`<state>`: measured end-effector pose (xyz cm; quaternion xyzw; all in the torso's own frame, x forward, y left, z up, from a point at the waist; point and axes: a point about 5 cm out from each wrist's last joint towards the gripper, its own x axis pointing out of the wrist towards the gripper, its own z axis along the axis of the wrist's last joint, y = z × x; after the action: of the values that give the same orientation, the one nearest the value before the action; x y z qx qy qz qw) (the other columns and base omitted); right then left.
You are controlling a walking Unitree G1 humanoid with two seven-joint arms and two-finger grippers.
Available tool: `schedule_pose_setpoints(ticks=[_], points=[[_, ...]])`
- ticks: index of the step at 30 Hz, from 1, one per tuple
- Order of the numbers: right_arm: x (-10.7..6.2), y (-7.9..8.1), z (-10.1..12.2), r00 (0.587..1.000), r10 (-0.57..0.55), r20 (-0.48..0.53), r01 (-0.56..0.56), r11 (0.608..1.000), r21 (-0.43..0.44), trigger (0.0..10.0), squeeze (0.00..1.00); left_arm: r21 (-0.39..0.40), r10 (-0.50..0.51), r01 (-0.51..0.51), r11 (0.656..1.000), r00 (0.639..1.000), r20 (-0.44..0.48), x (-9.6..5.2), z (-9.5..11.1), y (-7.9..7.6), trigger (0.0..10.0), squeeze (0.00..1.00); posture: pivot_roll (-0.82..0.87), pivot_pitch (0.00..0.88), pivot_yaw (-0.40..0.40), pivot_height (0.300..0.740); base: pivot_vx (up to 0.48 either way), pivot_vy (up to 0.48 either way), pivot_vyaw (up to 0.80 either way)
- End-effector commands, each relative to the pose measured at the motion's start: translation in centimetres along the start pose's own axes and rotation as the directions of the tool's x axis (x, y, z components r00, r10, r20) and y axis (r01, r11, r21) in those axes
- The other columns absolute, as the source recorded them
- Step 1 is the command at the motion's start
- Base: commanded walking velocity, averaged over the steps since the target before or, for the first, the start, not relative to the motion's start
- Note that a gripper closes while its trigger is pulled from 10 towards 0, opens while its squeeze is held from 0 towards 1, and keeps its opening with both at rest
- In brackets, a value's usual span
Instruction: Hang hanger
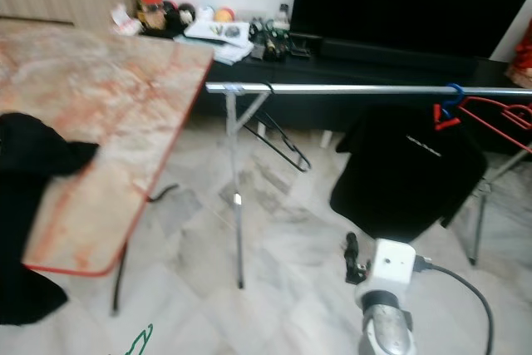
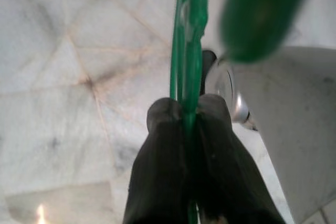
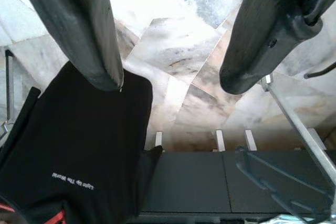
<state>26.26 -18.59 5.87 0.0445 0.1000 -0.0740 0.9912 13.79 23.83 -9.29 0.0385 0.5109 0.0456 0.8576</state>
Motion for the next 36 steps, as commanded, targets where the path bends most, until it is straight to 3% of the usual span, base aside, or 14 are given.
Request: schedule_pose_setpoints(ticks=[1,4,14,17,18,20,22,23,26,31,33,34,35,36], points=[[-0.2,-1.5,-1.8,0.996,-0.049,-0.068,0.051,0.998,0.020,10.0,0.00,0.002,-0.015,0.015,1.000,1.000,-0.016,0.0,-0.4,-0.7,10.0,0.00,0.09,0.099,-0.106,0.740,0.000,-0.401,0.00],[0.4,-1.2,-3.8,0.988,-0.029,-0.151,0.032,0.999,0.017,10.0,0.00,0.006,-0.010,0.010,1.000,1.000,-0.015,0.0,-0.4,-0.7,10.0,0.00,0.10,0.095,-0.099,0.740,0.000,-0.401,0.00],[1.9,0.0,-4.6,0.979,0.037,-0.199,-0.044,0.998,-0.033,10.0,0.00,0.042,0.055,-0.056,0.998,0.998,0.033,0.0,0.1,-0.2,10.0,0.00,0.11,0.097,-0.093,0.740,0.000,-0.160,0.00],[2.6,0.4,-4.2,0.978,0.081,-0.194,-0.101,0.990,-0.095,10.0,0.00,0.150,0.089,-0.103,0.983,0.991,0.097,0.0,0.8,0.0,10.0,0.00,0.12,0.097,-0.089,0.740,0.000,0.000,0.00],[2.6,0.4,-4.2,0.978,0.081,-0.194,-0.101,0.990,-0.095,10.0,0.00,0.150,0.089,-0.103,0.983,0.991,0.097,0.0,0.8,0.0,10.0,0.00,0.12,0.097,-0.089,0.740,0.000,0.000,0.00],[3.0,0.5,-4.0,0.976,0.105,-0.189,-0.130,0.983,-0.127,10.0,0.00,0.253,0.114,-0.154,0.955,0.980,0.165,0.0,2.6,0.8,10.0,0.00,0.11,0.096,-0.088,0.740,0.000,0.000,0.00],[3.2,0.6,-3.9,0.973,0.121,-0.198,-0.155,0.973,-0.168,10.0,0.00,0.270,0.094,-0.187,0.944,0.942,0.323,-0.3,6.6,1.7,10.0,0.00,0.11,0.096,-0.088,0.740,0.000,0.000,0.00],[3.4,0.8,-3.8,0.967,0.153,-0.204,-0.195,0.959,-0.205,10.0,0.00,0.289,0.089,-0.227,0.930,0.902,0.422,-0.7,9.5,2.2,10.0,0.00,0.11,0.093,-0.086,0.740,0.000,0.000,0.00],[3.5,1.1,-4.0,0.957,0.182,-0.226,-0.238,0.938,-0.253,10.0,0.00,0.329,0.116,-0.305,0.894,0.866,0.487,-1.1,11.8,2.4,10.0,0.00,0.11,0.092,-0.084,0.740,0.000,0.000,0.00],[3.6,1.4,-4.4,0.946,0.213,-0.245,-0.279,0.918,-0.281,10.0,0.00,0.332,0.141,-0.363,0.871,0.831,0.539,-1.3,13.4,2.3,10.0,0.00,0.10,0.083,-0.081,0.740,0.000,0.000,0.00],[3.6,1.5,-4.4,0.944,0.217,-0.247,-0.285,0.915,-0.285,10.0,0.00,0.334,0.126,-0.356,0.873,0.826,0.550,-1.4,13.8,2.0,10.0,0.00,0.10,0.081,-0.079,0.740,0.000,0.000,0.00],[3.7,1.8,-4.3,0.931,0.260,-0.257,-0.328,0.904,-0.275,10.0,0.00,0.338,0.001,-0.226,0.914,0.833,0.554,-1.5,14.3,0.7,10.0,0.00,0.10,0.079,-0.077,0.740,0.000,0.000,0.00],[3.7,1.9,-4.3,0.923,0.282,-0.260,-0.351,0.896,-0.272,10.0,0.00,0.347,-0.055,-0.171,0.922,0.830,0.555,-1.5,14.5,0.1,10.0,0.00,0.10,0.079,-0.077,0.740,0.000,0.000,0.00],[3.6,2.9,-3.9,0.870,0.411,-0.271,-0.481,0.828,-0.288,10.0,0.00,0.494,-0.227,-0.076,0.866,0.822,0.523,-1.8,14.9,-1.3,10.0,0.00,0.10,0.075,-0.074,0.740,0.000,0.000,0.00]])
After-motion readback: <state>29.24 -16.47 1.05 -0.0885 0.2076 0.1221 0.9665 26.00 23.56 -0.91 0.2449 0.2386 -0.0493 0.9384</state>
